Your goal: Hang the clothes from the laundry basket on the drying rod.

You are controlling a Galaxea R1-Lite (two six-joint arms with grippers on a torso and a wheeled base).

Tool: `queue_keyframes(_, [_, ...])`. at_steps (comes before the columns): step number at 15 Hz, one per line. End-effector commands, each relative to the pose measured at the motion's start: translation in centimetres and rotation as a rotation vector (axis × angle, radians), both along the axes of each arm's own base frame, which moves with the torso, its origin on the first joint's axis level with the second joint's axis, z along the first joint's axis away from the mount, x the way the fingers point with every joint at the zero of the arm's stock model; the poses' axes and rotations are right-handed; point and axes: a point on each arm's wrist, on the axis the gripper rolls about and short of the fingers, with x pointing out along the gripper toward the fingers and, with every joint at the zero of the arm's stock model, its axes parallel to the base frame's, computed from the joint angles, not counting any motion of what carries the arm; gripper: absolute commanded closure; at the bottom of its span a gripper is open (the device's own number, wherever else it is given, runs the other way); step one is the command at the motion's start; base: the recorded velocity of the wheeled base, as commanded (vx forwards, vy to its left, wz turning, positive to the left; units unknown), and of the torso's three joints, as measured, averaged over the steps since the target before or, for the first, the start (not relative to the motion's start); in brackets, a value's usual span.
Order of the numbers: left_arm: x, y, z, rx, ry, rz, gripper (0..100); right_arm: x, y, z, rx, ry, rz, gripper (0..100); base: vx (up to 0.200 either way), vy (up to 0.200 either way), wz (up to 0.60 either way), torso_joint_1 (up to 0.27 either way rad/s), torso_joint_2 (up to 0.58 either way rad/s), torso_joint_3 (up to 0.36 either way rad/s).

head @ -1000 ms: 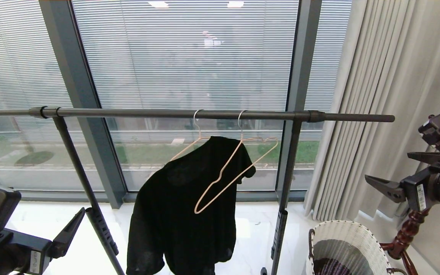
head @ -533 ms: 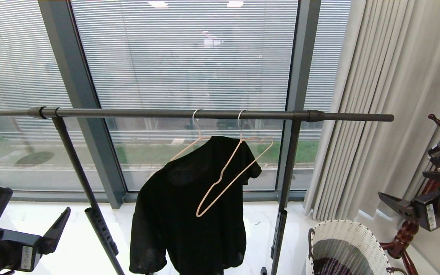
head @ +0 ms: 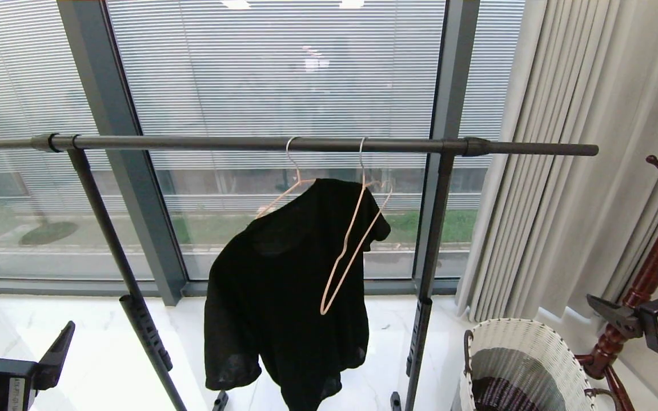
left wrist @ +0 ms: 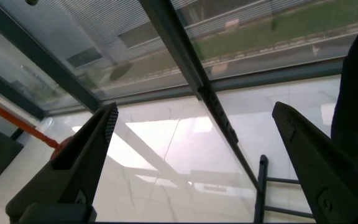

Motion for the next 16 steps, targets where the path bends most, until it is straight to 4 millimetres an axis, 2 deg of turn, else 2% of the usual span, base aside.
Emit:
queue_keyframes(1, [-0.1,0.0,0.0,-0.002,-0.002,0.001,0,0.0,0.0,0.0,-0.001,0.000,0.000,0,0.000,0.000,0.00,-0.237,0.53,0.281])
queue_keyframes(10, [0.0,0.4,0.3,-0.007,-0.016,0.049,0,-0.6,-0.2,-1.0,-0.013,0.029,-0.004,0,0.000,0.000,0.00,-0.217,0.51,0.287])
queue_keyframes(16, [0.2,0.7,1.0,-0.006,-0.037,0.085,0,-1.2,-0.4,-3.1,-0.046,0.102,0.000,0,0.000,0.000,0.00,-0.189,0.48,0.296])
